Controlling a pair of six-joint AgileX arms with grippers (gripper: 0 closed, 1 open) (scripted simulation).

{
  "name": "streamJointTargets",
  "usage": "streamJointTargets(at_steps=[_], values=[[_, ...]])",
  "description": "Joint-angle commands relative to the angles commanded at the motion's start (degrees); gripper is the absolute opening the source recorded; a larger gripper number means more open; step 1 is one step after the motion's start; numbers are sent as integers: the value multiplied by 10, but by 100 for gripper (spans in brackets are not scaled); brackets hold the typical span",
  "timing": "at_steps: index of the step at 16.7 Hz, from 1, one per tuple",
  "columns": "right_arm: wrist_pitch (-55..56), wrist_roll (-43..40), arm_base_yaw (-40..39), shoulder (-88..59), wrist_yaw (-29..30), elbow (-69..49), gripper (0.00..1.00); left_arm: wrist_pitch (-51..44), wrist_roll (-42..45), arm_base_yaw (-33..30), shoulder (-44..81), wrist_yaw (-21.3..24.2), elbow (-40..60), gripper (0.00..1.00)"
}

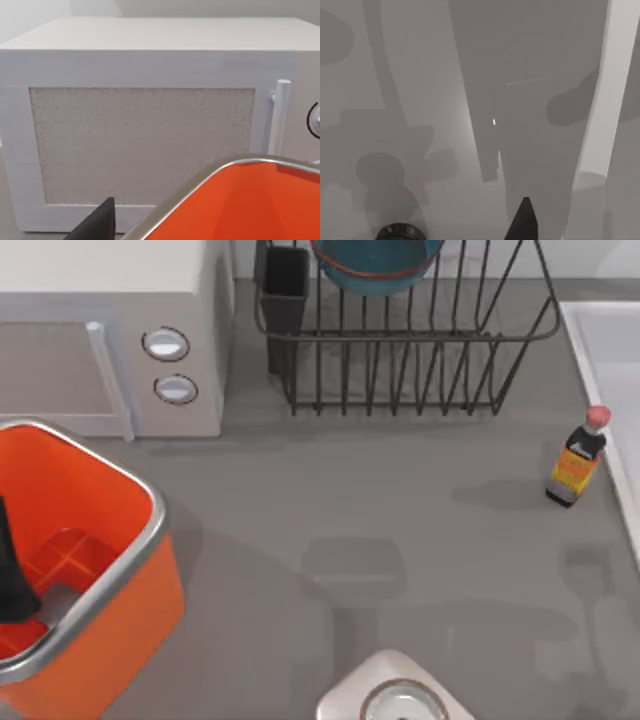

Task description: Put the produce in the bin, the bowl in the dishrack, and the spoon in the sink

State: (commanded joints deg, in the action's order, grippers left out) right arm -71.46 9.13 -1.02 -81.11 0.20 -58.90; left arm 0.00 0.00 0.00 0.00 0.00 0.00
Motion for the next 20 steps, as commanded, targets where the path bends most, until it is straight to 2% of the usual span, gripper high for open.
streamJointTargets(at_steps=[4,14,17,20], values=[[-57,-13,22,-148,5,-180,0,0,0,0,0,0,0,100],[-186,-67,83,-558,10,-750,0,0,0,0,0,0,0,100],[-207,-80,92,-634,9,-848,0,0,0,0,0,0,0,100],[-217,-87,97,-670,8,-892,0,0,0,0,0,0,0,100]])
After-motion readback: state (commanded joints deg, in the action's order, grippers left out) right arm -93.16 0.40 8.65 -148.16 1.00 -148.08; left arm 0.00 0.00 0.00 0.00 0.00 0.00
